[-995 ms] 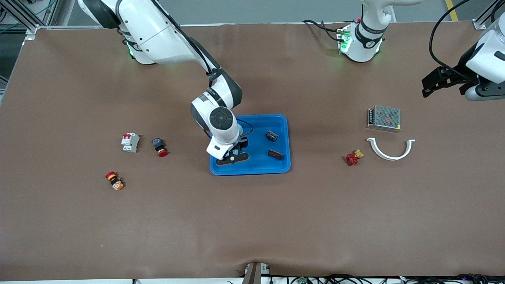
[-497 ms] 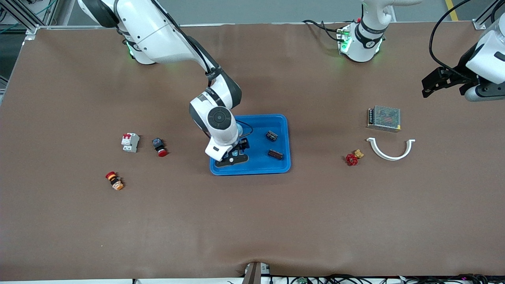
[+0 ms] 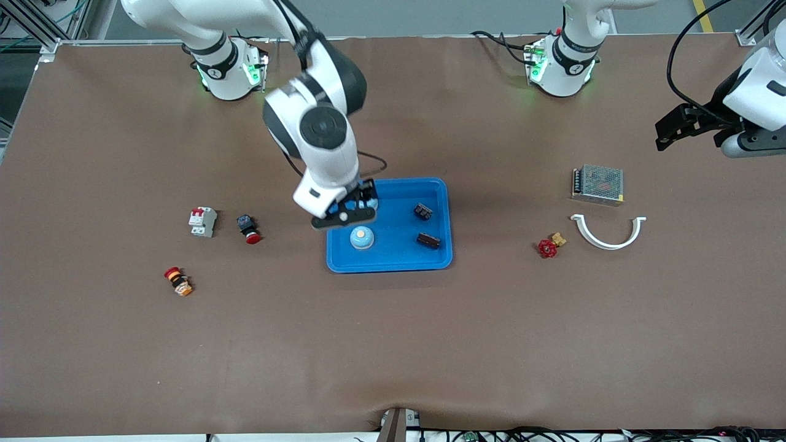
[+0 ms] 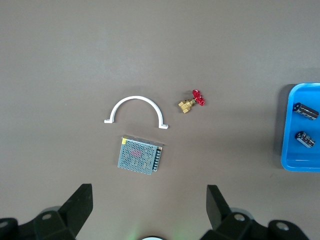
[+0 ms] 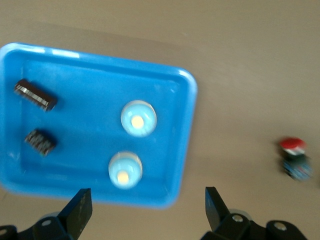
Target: Place electrolytic capacitor and blue bell in tray
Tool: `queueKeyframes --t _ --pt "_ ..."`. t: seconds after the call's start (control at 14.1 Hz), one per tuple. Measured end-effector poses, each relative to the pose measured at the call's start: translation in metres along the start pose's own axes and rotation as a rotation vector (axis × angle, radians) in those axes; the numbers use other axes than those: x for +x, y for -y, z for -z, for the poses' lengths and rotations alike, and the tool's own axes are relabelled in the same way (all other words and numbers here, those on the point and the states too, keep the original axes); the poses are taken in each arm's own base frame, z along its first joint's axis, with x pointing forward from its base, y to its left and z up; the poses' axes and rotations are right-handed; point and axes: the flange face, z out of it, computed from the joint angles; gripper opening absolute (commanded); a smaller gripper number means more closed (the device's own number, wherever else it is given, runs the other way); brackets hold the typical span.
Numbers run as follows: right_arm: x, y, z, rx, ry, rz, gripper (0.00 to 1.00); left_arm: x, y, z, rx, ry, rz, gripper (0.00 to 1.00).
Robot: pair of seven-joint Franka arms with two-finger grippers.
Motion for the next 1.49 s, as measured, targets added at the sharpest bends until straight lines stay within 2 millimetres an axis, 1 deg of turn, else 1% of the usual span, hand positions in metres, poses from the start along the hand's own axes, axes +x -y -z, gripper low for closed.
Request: queueKeyframes --t 0.14,0.21,0.36,0.5,0.64,0.78,0.92,1.14,1.21,1.28,1.35,1.49 --pt "-0.025 -0.019 0.058 -0.010 0.003 0.002 1.00 0.000 -0.001 0.000 0.000 0.000 -0.001 1.00" --pt "-0.036 -0.033 0.083 -0.012 0.002 0.012 1.00 0.000 -0.001 0.000 0.000 0.001 -0.002 1.00" --pt "-0.053 -0.070 0.127 -0.011 -0.006 0.009 1.00 0.000 -0.001 -0.001 0.000 0.001 -0.002 1.00" --pt "-0.065 -0.110 0.159 -0.009 -0.010 -0.021 1.00 -0.001 -0.001 0.001 0.000 -0.001 -0.003 1.00" --pt "-0.075 -0.148 0.182 -0.007 -0.011 -0.029 1.00 -0.004 -0.001 0.003 0.000 -0.002 -0.003 1.00" --pt "-0.079 -0.188 0.197 -0.003 -0.016 -0.026 1.00 -0.005 -0.001 0.004 0.001 -0.003 -0.003 1.00" --pt "-0.078 -0.233 0.207 0.003 -0.032 -0.020 1.00 -0.005 -0.002 0.004 0.001 -0.001 -0.004 1.00" --pt "-0.077 -0.310 0.212 0.008 -0.043 -0.008 1.00 -0.005 -0.002 0.003 0.001 0.000 -0.004 1.00" --pt "-0.077 -0.332 0.211 0.009 -0.042 -0.009 1.00 -0.005 -0.002 0.002 0.001 0.001 -0.004 1.00" --pt "-0.078 -0.348 0.210 0.010 -0.041 -0.016 1.00 -0.005 -0.002 0.002 0.001 0.002 -0.004 1.00" --pt "-0.078 -0.361 0.210 0.011 -0.040 -0.027 1.00 -0.005 -0.001 0.002 0.001 0.002 -0.004 1.00" --pt "-0.079 -0.375 0.208 0.012 -0.040 -0.049 1.00 -0.005 -0.001 0.001 0.002 0.005 -0.002 1.00"
